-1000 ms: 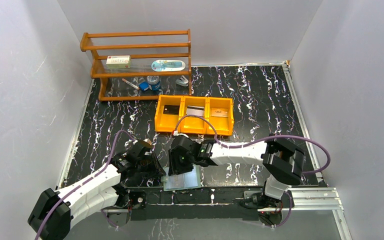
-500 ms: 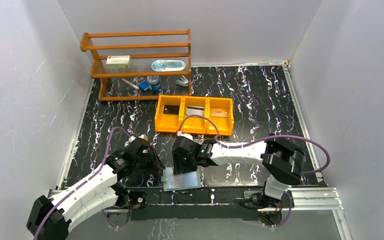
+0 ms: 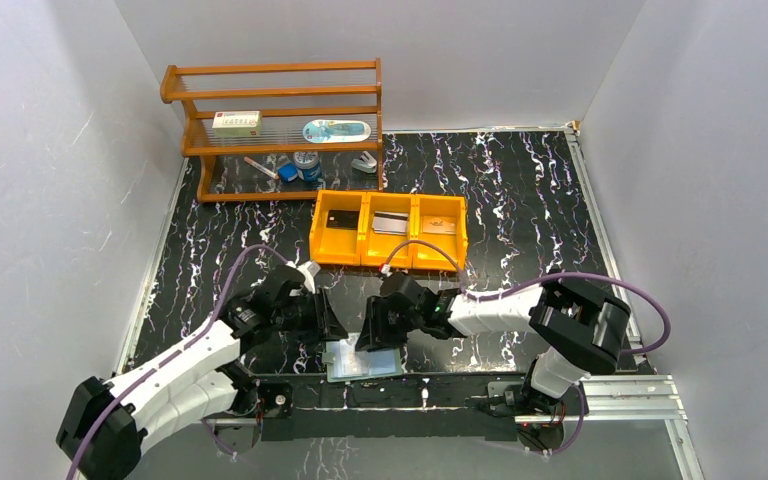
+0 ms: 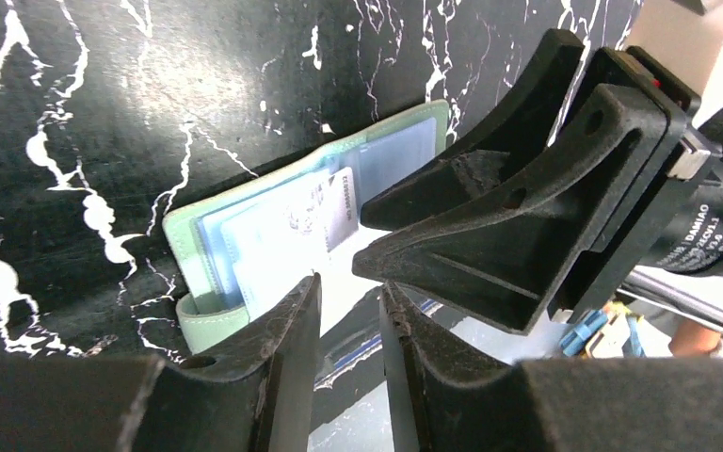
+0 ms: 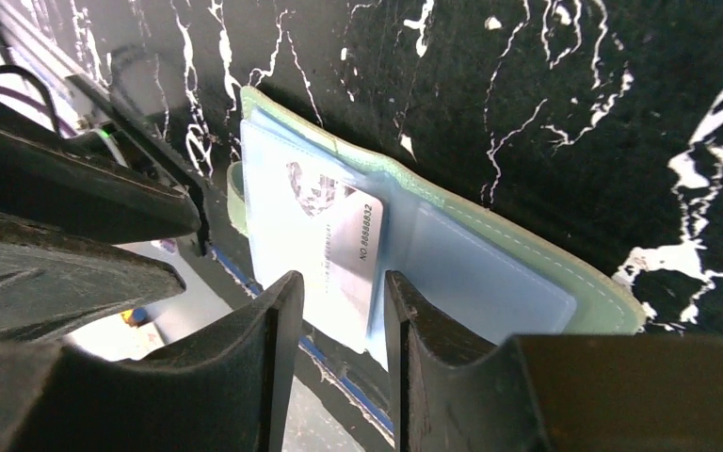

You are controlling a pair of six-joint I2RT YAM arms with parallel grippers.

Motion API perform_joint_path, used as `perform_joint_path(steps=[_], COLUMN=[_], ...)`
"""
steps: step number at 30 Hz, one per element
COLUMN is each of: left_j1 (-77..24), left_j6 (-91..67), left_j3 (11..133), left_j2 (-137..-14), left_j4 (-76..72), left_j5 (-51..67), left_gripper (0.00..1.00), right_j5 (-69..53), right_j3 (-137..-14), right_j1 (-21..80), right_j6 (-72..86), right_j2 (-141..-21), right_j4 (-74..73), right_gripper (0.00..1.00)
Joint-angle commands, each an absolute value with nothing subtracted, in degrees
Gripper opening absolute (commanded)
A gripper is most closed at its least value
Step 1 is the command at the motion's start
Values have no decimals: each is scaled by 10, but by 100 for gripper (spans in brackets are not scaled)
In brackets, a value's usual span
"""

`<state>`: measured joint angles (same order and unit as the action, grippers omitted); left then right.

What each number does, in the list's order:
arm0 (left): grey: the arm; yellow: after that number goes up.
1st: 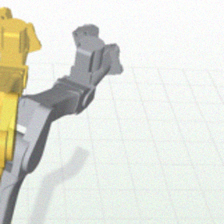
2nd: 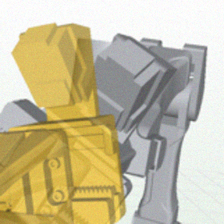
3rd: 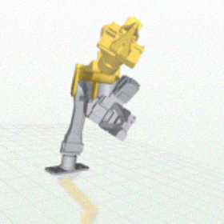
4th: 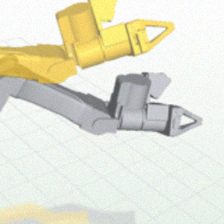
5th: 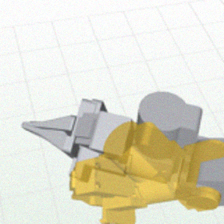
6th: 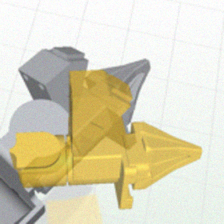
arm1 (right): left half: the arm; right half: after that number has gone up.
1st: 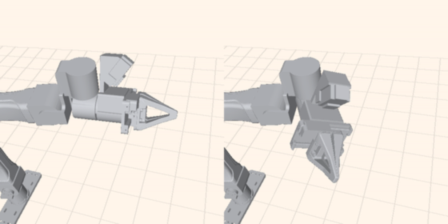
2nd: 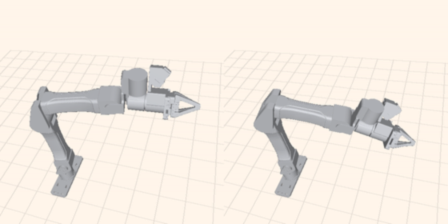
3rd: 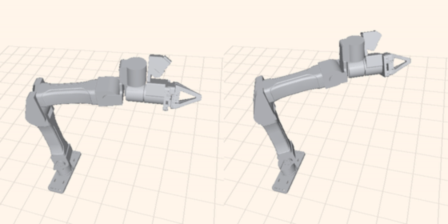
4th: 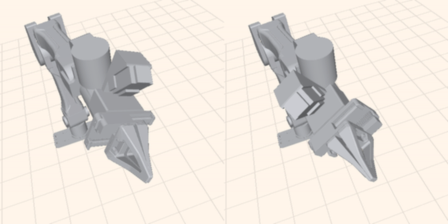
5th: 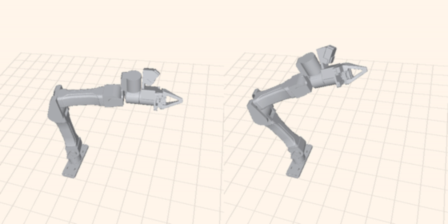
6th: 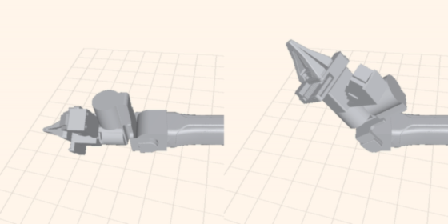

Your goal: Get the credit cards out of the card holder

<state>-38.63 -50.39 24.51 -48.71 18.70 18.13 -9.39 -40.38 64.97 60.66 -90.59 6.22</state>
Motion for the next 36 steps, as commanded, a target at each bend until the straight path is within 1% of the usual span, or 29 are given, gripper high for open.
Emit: perform_joint_path(steps=[1,5,12,15,20,28,33,34,36], left_j1=[-389,-390,-399,-402,-411,-427,-431,-431,-431], left_j6=[-485,-494,-505,-505,-502,-510,-514,-515,-516], left_j3=[245,231,222,218,217,208,202,202,202], left_j2=[-510,-540,-574,-582,-604,-617,-611,-609,-607], left_j4=[168,169,182,182,184,184,185,187,190], left_j5=[246,239,213,204,189,163,152,148,141], left_gripper=[28,26,24,23,19,17,16,16,16], right_j5=[-144,-166,-196,-202,-207,-216,-213,-205,-188], right_j3=[-367,-331,-308,-303,-299,-295,-294,-292,-288], right_j1=[633,619,610,608,606,606,605,605,603], right_j6=[646,670,691,696,699,710,708,706,698], right_j2=[-908,-912,-934,-939,-941,-955,-946,-938,-919], right_j4=[174,232,287,301,316,333,328,318,291], right_gripper=[44,40,38,35,28,30,13,11,10])
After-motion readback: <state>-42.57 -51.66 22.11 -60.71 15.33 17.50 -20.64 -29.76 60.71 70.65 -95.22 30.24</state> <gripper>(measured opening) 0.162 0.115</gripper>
